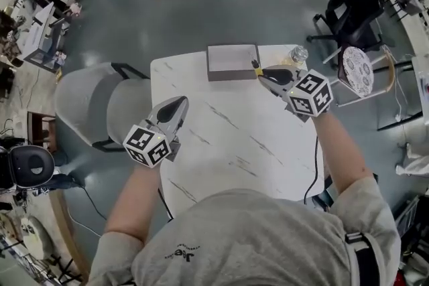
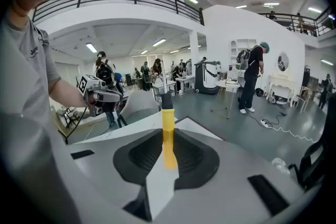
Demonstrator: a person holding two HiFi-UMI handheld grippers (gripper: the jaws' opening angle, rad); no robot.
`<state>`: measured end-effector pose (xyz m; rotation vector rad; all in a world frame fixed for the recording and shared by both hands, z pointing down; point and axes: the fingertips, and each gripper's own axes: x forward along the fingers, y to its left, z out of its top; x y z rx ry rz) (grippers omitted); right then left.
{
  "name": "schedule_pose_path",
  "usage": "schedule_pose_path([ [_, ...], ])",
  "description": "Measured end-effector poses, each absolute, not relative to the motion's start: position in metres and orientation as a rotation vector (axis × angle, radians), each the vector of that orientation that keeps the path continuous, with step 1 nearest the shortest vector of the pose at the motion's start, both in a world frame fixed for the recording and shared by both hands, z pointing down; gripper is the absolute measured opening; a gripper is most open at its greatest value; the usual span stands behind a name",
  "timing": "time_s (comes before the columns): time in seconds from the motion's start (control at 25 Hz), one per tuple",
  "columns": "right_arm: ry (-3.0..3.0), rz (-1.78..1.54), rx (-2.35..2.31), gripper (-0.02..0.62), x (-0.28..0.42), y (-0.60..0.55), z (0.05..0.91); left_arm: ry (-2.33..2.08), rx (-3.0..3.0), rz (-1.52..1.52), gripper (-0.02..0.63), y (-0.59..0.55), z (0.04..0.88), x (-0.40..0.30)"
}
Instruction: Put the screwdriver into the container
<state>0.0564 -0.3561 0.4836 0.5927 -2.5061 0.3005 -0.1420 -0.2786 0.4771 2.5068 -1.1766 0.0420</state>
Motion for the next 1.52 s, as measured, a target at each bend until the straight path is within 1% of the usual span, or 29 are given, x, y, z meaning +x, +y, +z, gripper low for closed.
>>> schedule_pose_path([
  [0.76, -2.161, 0.055, 0.321, 0.066, -0.001, -0.455, 0.557, -1.124, 2.476, 0.026, 0.005, -0.351, 0.526, -0.138],
  [1.16, -1.902, 0.018, 0.205, 0.066, 0.004, -0.47, 0.619, -1.118, 2.439, 0.024, 0.005, -0.362, 0.554, -0.144],
  [1.52, -1.731, -0.009, 0.157, 0.064, 0.006, -0.477, 0.652, -1.149, 2.403, -0.001, 0.005, -0.37, 0.57, -0.155],
])
